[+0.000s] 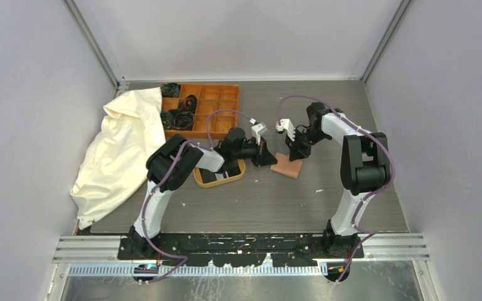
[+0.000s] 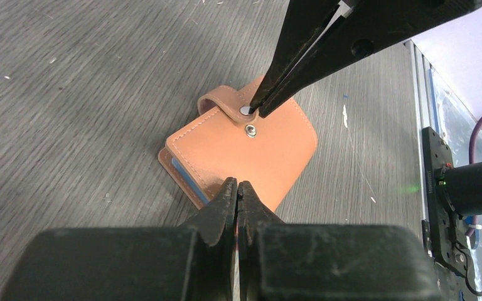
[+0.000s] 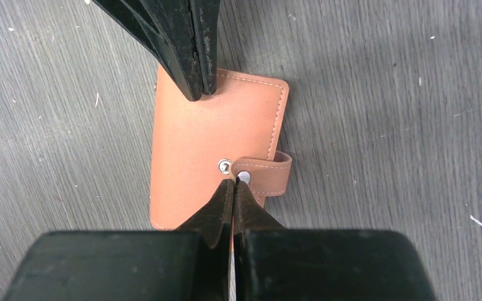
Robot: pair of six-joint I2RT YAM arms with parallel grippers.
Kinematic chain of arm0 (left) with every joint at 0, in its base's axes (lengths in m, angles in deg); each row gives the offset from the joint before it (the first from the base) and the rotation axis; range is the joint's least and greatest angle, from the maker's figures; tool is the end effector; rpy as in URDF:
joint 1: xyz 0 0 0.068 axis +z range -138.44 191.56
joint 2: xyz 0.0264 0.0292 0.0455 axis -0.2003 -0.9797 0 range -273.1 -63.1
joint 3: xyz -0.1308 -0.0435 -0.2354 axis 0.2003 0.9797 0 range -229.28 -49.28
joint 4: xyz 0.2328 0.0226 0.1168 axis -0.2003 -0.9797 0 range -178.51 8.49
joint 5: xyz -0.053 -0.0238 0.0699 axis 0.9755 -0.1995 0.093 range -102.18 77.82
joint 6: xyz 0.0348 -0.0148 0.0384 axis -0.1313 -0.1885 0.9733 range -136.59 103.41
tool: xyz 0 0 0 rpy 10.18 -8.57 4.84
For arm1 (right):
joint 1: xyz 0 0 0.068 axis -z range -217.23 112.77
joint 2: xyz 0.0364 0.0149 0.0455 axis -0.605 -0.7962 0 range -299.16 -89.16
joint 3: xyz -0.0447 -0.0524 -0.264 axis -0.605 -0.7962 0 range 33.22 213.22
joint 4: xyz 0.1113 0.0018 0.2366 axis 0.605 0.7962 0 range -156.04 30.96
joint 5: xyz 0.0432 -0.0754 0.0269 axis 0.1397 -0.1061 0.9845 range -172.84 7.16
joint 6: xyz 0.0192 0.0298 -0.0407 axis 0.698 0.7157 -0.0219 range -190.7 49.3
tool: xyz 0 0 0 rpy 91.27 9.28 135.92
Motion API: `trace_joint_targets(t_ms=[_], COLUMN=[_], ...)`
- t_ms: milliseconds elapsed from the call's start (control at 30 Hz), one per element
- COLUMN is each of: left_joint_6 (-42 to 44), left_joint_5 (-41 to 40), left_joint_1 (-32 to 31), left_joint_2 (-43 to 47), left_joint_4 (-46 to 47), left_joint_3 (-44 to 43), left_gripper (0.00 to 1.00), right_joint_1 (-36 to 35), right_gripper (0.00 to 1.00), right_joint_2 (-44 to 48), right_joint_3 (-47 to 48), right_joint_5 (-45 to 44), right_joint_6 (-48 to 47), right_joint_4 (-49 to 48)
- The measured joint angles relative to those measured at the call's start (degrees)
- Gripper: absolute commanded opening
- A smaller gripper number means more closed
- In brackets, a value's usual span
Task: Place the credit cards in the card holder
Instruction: Close the card holder at the center of the board.
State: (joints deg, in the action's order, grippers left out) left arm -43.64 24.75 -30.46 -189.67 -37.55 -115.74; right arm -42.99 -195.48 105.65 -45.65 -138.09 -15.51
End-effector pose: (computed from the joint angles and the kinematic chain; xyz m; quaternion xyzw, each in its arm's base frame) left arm 0.3198 -0.3170 0.1145 0.2874 0.7270 -0.5316 0.3259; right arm 0.3371 0.0556 0.1781 -0.5766 0.7510 0.2499 0.2028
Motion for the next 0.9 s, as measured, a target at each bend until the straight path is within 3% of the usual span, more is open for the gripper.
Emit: trace_joint_targets(t_ms=[900], left_joint_6=[-0.6], left_joint_5=[0.7], left_joint_1=[0.0], left_joint_2=[-0.1], left_joint_4=[0.4], left_joint_3=[0.0], left_gripper=[0.01], right_joint_1=[-2.6], right_gripper=[0.01], right_joint_2=[1.7], right_joint_3=[-1.7], right_joint_5=[-2.1], right_joint_6=[-1.3], right_joint_4=[-0.4])
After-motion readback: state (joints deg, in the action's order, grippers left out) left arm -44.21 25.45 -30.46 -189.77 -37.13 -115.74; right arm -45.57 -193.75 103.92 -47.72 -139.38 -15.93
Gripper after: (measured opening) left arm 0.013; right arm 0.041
